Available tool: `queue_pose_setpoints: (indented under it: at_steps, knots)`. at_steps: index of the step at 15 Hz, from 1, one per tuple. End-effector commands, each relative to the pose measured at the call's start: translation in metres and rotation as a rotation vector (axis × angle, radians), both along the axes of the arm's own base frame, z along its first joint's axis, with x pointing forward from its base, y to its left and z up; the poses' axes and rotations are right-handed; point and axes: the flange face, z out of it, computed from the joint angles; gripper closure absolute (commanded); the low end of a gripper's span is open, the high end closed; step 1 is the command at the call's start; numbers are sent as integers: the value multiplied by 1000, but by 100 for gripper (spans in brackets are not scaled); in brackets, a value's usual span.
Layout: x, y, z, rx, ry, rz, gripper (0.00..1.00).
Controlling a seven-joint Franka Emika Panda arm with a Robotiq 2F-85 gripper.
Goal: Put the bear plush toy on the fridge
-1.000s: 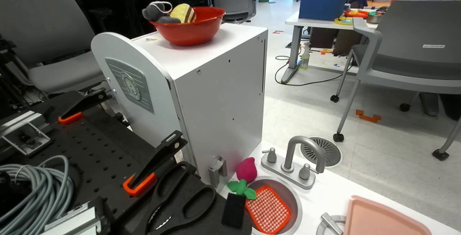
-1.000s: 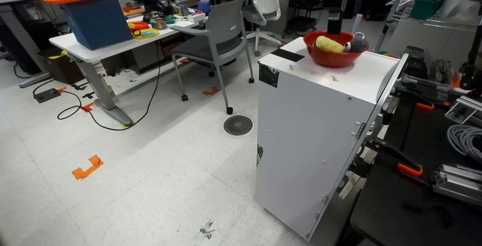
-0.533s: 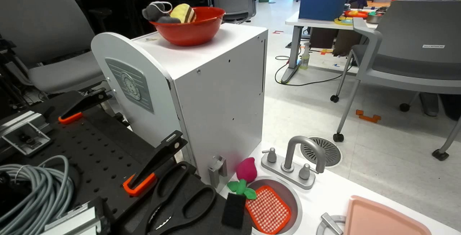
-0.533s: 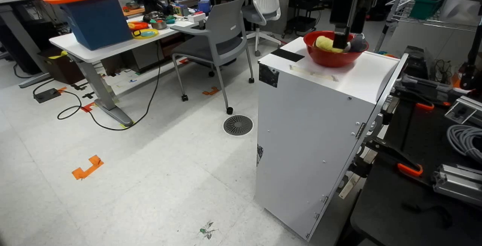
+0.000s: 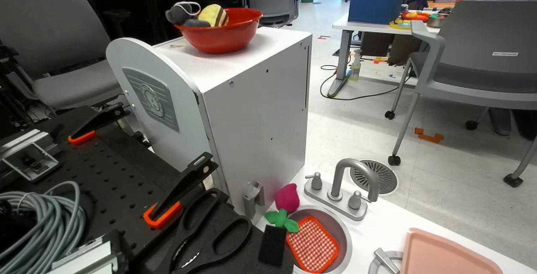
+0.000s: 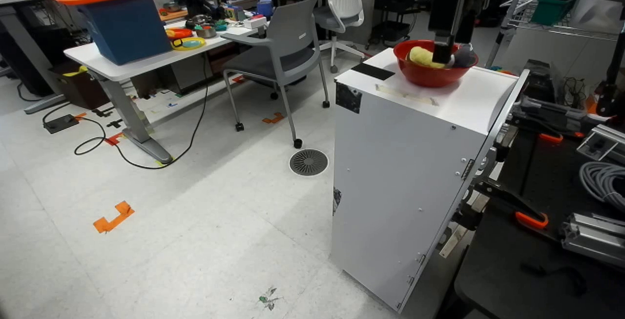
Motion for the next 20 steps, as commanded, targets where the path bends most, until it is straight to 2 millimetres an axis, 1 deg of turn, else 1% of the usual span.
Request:
queue_pose_setpoints:
  at_steps: [1,7,11,17,20]
  knots:
    - [2,-4,7,-18,33,-7,0]
    - [5,-10,11,-32,82,-3,0]
    - [0,-14,14,-31,77,-28,0]
    - [-15,-27,2,-2,52,-87,0]
    - [-20,-30,-3,-7,45,-103,0]
